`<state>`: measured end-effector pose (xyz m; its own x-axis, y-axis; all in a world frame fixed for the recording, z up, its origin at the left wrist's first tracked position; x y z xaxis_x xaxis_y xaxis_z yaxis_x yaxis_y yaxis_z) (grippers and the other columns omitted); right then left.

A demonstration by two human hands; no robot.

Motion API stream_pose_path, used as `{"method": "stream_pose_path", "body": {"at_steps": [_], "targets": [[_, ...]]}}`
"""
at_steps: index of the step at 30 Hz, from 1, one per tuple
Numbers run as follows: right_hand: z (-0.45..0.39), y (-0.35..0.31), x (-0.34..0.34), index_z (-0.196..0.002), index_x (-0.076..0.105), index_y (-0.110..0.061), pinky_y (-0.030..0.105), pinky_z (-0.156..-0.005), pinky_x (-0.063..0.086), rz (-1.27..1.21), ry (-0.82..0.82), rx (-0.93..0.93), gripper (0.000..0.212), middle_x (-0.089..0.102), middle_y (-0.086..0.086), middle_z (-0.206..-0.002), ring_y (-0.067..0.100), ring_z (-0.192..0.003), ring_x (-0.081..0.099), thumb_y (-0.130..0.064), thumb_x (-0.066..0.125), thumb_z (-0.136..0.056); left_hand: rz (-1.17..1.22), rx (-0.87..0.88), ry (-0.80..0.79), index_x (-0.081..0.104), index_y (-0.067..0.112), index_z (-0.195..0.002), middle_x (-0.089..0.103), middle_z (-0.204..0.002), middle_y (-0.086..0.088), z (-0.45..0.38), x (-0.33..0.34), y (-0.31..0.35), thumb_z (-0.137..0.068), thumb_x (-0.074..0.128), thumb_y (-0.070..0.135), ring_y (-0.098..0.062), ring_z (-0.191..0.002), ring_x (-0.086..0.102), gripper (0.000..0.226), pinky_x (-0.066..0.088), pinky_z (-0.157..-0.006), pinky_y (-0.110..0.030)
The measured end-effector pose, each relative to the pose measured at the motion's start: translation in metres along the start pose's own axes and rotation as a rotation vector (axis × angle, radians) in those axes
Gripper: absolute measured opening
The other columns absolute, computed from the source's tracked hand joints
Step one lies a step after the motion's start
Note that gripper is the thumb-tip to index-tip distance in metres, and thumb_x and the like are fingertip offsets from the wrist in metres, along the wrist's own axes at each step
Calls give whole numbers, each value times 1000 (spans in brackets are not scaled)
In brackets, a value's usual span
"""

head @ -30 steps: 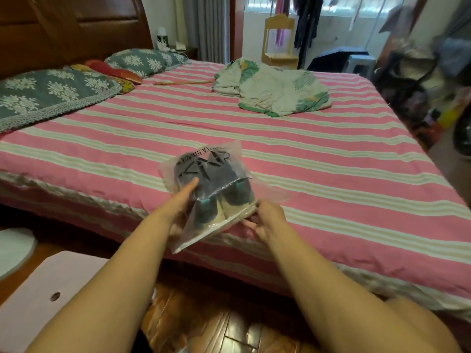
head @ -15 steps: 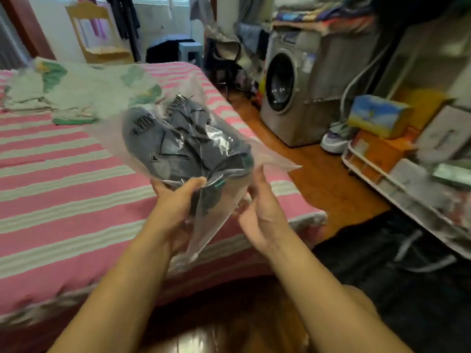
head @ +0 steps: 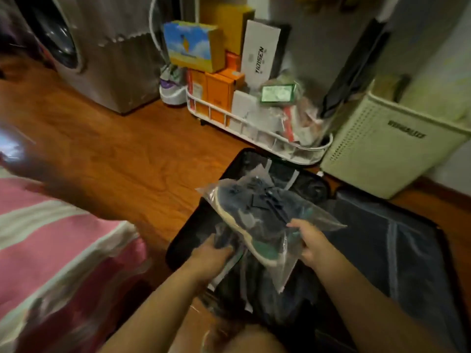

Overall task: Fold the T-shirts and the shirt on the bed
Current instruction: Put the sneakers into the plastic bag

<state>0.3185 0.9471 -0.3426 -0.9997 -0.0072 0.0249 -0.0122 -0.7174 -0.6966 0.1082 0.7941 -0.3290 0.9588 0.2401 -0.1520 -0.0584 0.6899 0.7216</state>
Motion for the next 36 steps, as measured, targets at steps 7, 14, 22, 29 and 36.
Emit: {"method": "stream_pose_path", "body": {"at_steps": [7,14,22,29,36], "targets": [[-163,-20,-13,-109,68,-6,52,-95,54,47,42,35,22,71,17,-106,34,-93,68,-11,62,-88,-74,-131,161,51,23,-134,68,-118,-8,-83,-54,-34,-90,71,25,-27,-102,70,48,57,-90,-37],[-165,-1,39,-133,55,3,36,-94,49,773,100,-113,43,59,16,-125,33,-113,59,-18,53,-95,-10,-68,225,51,31,-134,69,-111,-4,-54,-71,-10,-97,65,19,-16,-89,69,41,55,-72,-33],[164,-20,278,-87,63,-30,31,-70,51,473,-406,-825,26,67,-3,-92,18,-85,63,-9,50,-96,156,227,620,70,14,-111,75,-90,-8,169,-186,14,-101,54,4,-16,-69,68,21,55,-65,-27],[554,174,389,-80,62,-26,38,-71,53,647,-1308,-948,30,67,0,-84,29,-81,66,-2,48,-91,284,112,1244,69,23,-102,74,-92,-1,532,-278,-166,-101,55,10,-13,-72,69,19,54,-73,-30],[790,513,236,-95,70,-14,36,-68,53,1450,-2062,-708,15,71,9,-90,25,-81,66,-6,57,-92,745,-597,1923,68,25,-104,73,-101,-5,855,-37,-468,-100,57,15,-17,-82,66,16,52,-71,-30]]}}
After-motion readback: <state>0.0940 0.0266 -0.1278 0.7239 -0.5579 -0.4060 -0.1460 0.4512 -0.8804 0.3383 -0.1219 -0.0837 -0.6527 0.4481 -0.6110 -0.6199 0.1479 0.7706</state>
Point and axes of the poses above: each hand's wrist, its own z-axis away from the middle knuckle, its own x-axis out of the palm, y = z × x, the point moved 5 cm from there along -z, towards the middle knuckle
